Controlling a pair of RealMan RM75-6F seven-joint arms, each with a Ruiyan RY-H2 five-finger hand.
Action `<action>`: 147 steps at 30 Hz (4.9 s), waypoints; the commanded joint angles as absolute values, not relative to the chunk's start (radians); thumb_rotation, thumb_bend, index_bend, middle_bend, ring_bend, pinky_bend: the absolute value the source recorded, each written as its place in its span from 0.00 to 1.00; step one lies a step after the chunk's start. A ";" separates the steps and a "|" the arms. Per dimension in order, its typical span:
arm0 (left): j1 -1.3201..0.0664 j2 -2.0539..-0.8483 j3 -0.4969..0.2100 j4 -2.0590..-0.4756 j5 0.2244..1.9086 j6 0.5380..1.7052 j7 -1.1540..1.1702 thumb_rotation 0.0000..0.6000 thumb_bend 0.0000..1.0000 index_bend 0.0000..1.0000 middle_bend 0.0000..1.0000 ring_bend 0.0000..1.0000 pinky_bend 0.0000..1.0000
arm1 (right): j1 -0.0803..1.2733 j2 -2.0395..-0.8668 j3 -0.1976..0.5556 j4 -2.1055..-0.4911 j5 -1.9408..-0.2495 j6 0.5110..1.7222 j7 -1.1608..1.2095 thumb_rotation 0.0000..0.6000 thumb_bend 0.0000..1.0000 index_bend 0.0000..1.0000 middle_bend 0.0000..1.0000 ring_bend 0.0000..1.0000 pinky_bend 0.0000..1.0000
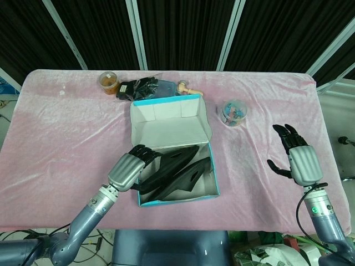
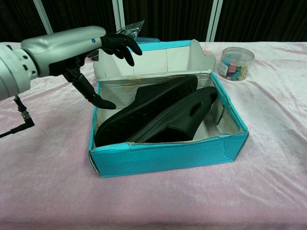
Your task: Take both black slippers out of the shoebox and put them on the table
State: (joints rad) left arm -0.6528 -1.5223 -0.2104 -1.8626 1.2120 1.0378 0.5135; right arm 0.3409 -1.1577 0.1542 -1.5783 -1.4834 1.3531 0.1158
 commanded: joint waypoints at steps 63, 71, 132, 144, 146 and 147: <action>-0.826 -1.887 -0.239 -1.659 0.975 1.265 0.707 1.00 0.00 0.17 0.28 0.26 0.41 | 0.257 -1.196 0.134 -1.492 -1.439 1.371 0.197 1.00 0.20 0.09 0.10 0.07 0.24; -0.827 -1.920 -0.237 -1.615 0.967 1.278 0.751 1.00 0.01 0.15 0.28 0.26 0.42 | 0.249 -1.195 0.132 -1.485 -1.438 1.374 0.209 1.00 0.20 0.09 0.10 0.07 0.24; -0.525 -1.336 -0.235 -1.875 1.172 1.366 0.446 1.00 0.15 0.33 0.44 0.43 0.60 | 0.244 -1.192 0.157 -1.484 -1.420 1.364 0.214 1.00 0.20 0.09 0.10 0.07 0.24; -0.601 -1.430 -0.232 -1.599 0.804 1.262 0.754 1.00 0.15 0.33 0.42 0.41 0.56 | 0.244 -1.197 0.155 -1.474 -1.424 1.366 0.222 1.00 0.20 0.09 0.10 0.07 0.24; -0.611 -1.457 -0.236 -1.560 0.785 1.273 0.778 1.00 0.15 0.33 0.42 0.41 0.56 | 0.241 -1.196 0.155 -1.475 -1.422 1.368 0.223 1.00 0.20 0.09 0.10 0.07 0.24; -0.614 -1.470 -0.240 -1.545 0.781 1.281 0.777 1.00 0.15 0.33 0.43 0.41 0.56 | 0.239 -1.195 0.155 -1.475 -1.421 1.369 0.222 1.00 0.20 0.09 0.10 0.07 0.24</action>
